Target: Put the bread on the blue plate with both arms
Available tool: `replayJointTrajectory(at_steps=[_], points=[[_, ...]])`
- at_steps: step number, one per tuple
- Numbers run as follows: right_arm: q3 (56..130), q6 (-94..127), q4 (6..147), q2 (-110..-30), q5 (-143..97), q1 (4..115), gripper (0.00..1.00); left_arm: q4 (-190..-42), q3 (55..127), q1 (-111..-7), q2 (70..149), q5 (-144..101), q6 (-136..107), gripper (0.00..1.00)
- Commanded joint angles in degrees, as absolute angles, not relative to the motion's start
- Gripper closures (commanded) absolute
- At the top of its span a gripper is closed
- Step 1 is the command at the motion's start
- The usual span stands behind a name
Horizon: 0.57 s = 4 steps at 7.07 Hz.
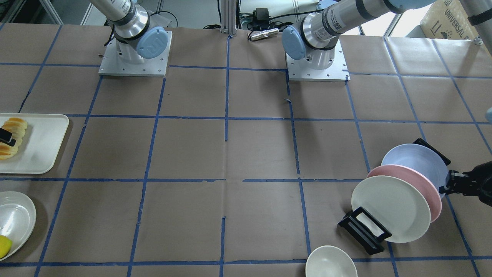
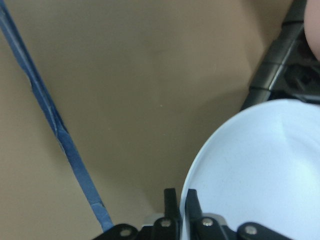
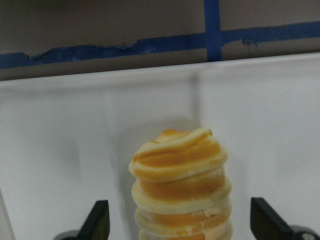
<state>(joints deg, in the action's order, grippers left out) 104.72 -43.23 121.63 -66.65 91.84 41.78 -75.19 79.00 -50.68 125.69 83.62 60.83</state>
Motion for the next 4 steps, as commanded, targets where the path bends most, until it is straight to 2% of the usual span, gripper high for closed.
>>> replayJointTrajectory(at_steps=[1,3,4], points=[[104.59,-43.24,121.9,-64.78,91.93,41.66,0.33,-78.2,78.93,-50.71,122.01,83.85,60.82,0.98],[104.68,-43.33,121.9,-65.21,92.63,41.66,0.9,-82.42,79.01,-50.71,117.88,83.85,60.73,0.98],[104.68,-44.03,121.9,-65.39,92.64,41.66,0.95,-84.09,79.36,-50.63,116.21,83.85,60.73,0.98]])
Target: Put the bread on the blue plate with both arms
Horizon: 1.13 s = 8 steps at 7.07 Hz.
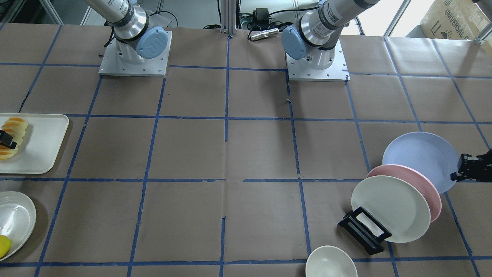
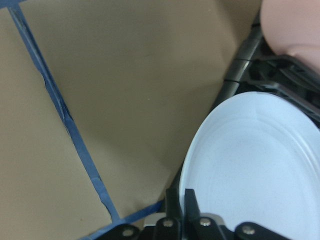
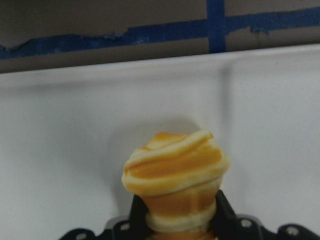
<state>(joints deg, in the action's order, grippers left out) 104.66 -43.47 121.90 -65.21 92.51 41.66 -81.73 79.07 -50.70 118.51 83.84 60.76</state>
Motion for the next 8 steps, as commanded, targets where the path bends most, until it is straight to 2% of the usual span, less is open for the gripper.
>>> replayJointTrajectory(at_steps=[1,2,4,6,8], points=[[104.5,-44.38,121.9,-65.48,92.64,41.83,0.96,-84.98,79.8,-50.63,114.63,83.85,60.73,0.98],[104.33,-44.38,121.9,-66.0,92.55,42.1,0.96,-87.6,79.8,-50.63,112.26,83.93,60.73,0.98],[101.09,-44.91,116.85,-72.04,92.02,43.67,0.96,-91.74,80.59,-50.71,107.07,84.02,60.38,0.98],[95.83,-44.65,109.54,-77.05,91.58,48.92,0.96,-95.61,80.94,-50.8,102.85,86.98,59.6,0.98],[94.74,-44.12,106.88,-82.59,89.92,56.65,0.95,-97.38,81.82,-52.2,100.9,87.1,54.69,0.98]])
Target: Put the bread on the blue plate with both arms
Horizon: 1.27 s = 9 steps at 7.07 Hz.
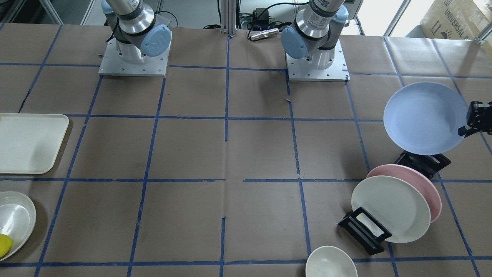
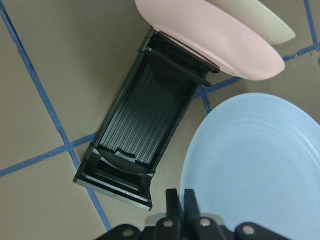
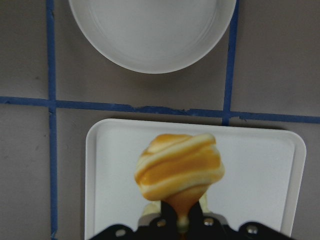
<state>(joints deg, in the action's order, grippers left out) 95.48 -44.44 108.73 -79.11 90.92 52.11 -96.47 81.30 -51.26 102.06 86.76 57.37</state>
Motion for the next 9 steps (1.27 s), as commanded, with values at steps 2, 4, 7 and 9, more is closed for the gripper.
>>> replayJointTrajectory(at_steps=[2,4,7,9], points=[[95.1,-37.14,106.79,-86.38,88.33,64.47,0.96,-96.86,82.0,-59.46,100.37,86.4,44.36,0.98],[95.27,-27.47,105.3,-88.67,88.68,72.73,0.96,-96.5,82.61,-65.45,100.98,85.7,36.52,0.98],[95.54,-19.79,103.02,-87.81,88.68,83.11,0.97,-89.86,85.43,-74.32,101.59,74.99,21.41,0.98],[94.75,-19.6,100.48,-86.84,90.08,86.47,0.97,-78.83,89.62,-80.82,105.18,73.38,14.8,0.99]])
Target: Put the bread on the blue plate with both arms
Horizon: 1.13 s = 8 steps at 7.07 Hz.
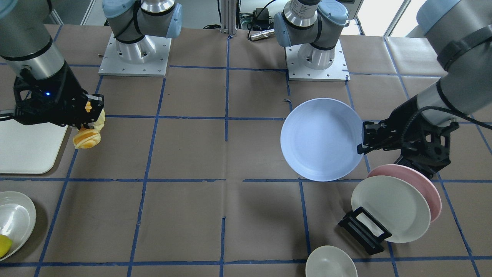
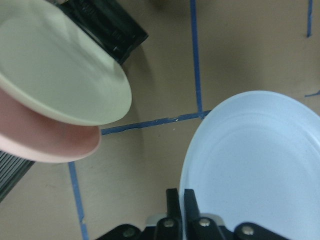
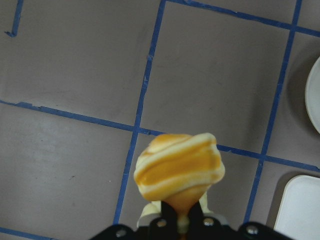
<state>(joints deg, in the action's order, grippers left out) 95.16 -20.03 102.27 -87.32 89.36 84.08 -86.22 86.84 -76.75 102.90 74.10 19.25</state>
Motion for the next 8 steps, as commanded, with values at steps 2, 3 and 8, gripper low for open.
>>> replayJointTrajectory(at_steps=[2,3,8], points=[[94.92,-19.16,98.37,-86.14,91.93,89.2,0.96,-57.94,96.82,-87.59,109.57,73.39,0.42,0.99],[95.01,-19.16,97.65,-85.0,91.93,89.56,0.96,-52.7,97.2,-91.98,112.82,73.82,-7.13,0.99],[94.48,-11.53,109.03,-76.84,92.02,98.6,0.96,-42.54,103.6,-103.45,113.12,88.07,-23.91,0.0]])
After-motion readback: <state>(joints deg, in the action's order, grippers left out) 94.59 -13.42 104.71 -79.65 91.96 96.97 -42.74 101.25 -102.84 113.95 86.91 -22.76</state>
